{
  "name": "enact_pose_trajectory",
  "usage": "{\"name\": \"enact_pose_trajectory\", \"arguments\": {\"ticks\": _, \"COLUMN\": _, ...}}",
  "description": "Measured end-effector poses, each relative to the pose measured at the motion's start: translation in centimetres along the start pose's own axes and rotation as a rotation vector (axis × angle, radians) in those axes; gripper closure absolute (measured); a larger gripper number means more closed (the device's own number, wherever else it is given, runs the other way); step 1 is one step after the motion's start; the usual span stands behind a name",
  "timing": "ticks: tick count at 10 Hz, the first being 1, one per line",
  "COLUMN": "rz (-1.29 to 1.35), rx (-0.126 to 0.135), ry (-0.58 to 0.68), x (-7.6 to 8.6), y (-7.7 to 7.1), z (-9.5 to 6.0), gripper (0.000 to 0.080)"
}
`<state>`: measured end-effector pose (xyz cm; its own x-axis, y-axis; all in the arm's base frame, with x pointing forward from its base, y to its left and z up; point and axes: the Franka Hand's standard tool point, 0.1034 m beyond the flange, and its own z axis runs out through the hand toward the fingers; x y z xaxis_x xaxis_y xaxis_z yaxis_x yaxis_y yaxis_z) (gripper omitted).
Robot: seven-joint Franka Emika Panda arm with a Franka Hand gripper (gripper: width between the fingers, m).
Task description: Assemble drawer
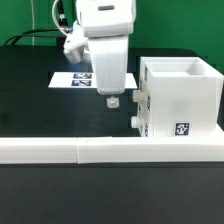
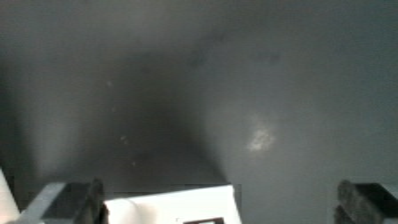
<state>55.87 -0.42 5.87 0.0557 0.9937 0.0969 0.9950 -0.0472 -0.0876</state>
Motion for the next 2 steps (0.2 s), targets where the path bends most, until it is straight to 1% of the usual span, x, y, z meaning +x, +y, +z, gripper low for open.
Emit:
{"name": "enact_pose_trajectory", "arguments": {"ticks": 1, "rz": 0.012, "rx": -0.015, "ry": -0.001, "x": -0.46, "y": 0.15, "z": -0.23, "gripper": 0.0151}}
{"name": "enact_pose_trajectory", "arguments": {"ticks": 2, "rz": 0.032, "rx": -0.070, "ry": -0.001, "x": -0.63, "y": 0.49, "z": -0.28, "gripper": 0.0151}}
